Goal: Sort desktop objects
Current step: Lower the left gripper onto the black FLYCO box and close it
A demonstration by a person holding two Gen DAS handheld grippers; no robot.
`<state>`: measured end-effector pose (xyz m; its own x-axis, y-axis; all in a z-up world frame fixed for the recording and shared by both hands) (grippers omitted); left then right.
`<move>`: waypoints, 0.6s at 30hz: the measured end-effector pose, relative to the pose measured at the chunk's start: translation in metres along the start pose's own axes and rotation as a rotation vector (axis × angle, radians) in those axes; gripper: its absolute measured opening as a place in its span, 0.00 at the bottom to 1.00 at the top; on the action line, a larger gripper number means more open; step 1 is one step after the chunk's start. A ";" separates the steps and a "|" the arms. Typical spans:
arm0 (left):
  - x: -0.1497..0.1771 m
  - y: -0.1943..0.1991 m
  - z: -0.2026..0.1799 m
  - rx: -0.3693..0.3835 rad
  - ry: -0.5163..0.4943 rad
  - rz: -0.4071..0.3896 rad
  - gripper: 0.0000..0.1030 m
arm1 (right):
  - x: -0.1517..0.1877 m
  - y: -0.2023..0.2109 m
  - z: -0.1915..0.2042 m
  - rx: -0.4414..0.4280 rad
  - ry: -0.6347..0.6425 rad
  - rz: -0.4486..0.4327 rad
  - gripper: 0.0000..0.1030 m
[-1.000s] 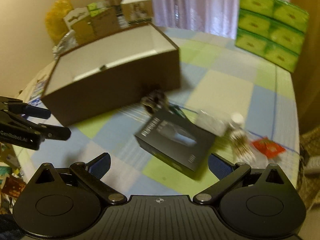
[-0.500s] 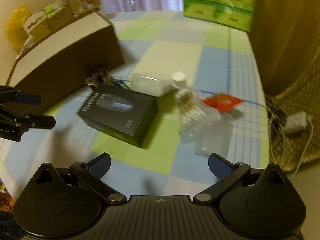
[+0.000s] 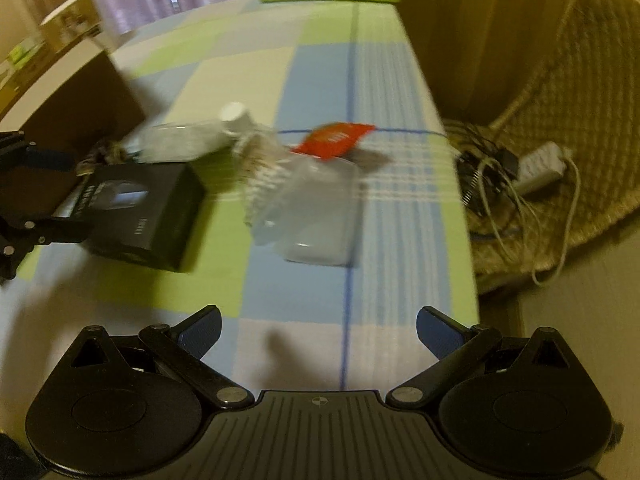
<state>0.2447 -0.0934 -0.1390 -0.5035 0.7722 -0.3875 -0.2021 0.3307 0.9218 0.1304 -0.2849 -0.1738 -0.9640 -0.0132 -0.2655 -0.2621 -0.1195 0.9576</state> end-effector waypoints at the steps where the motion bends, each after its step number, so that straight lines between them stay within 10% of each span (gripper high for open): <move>1: -0.003 -0.004 -0.001 0.007 -0.027 0.005 0.94 | 0.001 -0.001 -0.004 0.005 -0.014 0.004 0.98; 18: 0.010 -0.034 -0.022 0.196 -0.223 0.110 0.94 | 0.014 -0.007 -0.031 0.032 -0.132 0.042 0.98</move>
<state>0.2280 -0.1083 -0.1738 -0.3128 0.9018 -0.2981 0.0205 0.3202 0.9471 0.1199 -0.3152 -0.1877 -0.9710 0.1134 -0.2104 -0.2209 -0.0898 0.9712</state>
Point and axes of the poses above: each gripper's, at about its wrist camera, not at the fingertips, and y roughly against the way its jaws point, z to its left, x to its underside, the point moved 4 cm from there along -y, roughly the way its jaws point, and after that the axes turned 9 degrees about z, right-handed, at the moved point
